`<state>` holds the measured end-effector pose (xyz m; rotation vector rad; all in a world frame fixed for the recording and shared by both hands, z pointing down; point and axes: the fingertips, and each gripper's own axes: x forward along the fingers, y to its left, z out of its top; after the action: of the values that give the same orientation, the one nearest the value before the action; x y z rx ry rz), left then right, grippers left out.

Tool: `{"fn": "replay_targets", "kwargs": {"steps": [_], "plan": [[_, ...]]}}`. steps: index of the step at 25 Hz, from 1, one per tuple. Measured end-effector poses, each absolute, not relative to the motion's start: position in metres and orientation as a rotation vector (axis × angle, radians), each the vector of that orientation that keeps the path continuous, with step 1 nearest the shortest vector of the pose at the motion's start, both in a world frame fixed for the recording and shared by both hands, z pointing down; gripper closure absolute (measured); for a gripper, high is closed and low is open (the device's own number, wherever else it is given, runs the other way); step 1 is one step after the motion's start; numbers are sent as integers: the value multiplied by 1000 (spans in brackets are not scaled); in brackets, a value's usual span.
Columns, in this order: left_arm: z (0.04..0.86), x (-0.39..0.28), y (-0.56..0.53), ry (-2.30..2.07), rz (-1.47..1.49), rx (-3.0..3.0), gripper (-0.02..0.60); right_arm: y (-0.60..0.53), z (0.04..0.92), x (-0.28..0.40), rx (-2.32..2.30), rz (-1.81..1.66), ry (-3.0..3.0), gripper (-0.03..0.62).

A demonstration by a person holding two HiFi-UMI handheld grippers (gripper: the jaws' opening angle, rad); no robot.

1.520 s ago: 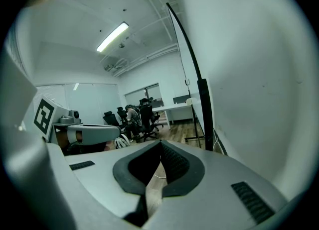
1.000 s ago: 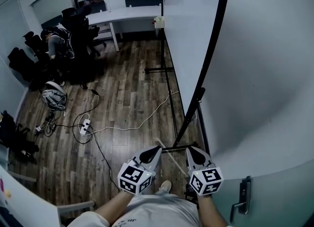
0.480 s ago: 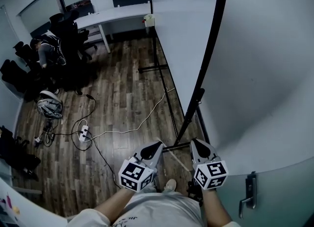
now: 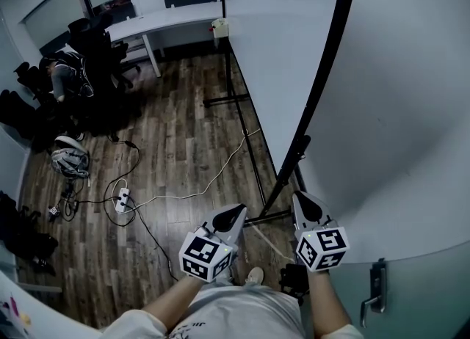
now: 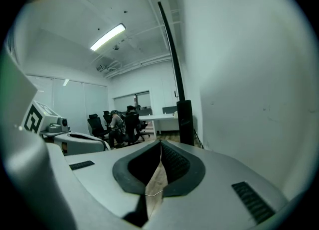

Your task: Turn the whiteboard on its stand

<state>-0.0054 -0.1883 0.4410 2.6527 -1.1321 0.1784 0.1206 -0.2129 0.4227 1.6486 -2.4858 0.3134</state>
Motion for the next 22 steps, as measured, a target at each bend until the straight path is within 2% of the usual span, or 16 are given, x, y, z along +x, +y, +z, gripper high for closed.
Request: {"fn": "replay_targets", "kwargs": {"steps": [10, 16, 22], "plan": [[442, 0, -213, -1135, 198, 2681, 572, -258, 417, 132, 1702, 279, -2487, 575], [444, 5, -233, -1132, 209, 2677, 572, -290, 419, 141, 1728, 283, -2476, 442], [450, 13, -237, -1114, 227, 2663, 572, -320, 422, 142, 1753, 301, -2458, 386]]}}
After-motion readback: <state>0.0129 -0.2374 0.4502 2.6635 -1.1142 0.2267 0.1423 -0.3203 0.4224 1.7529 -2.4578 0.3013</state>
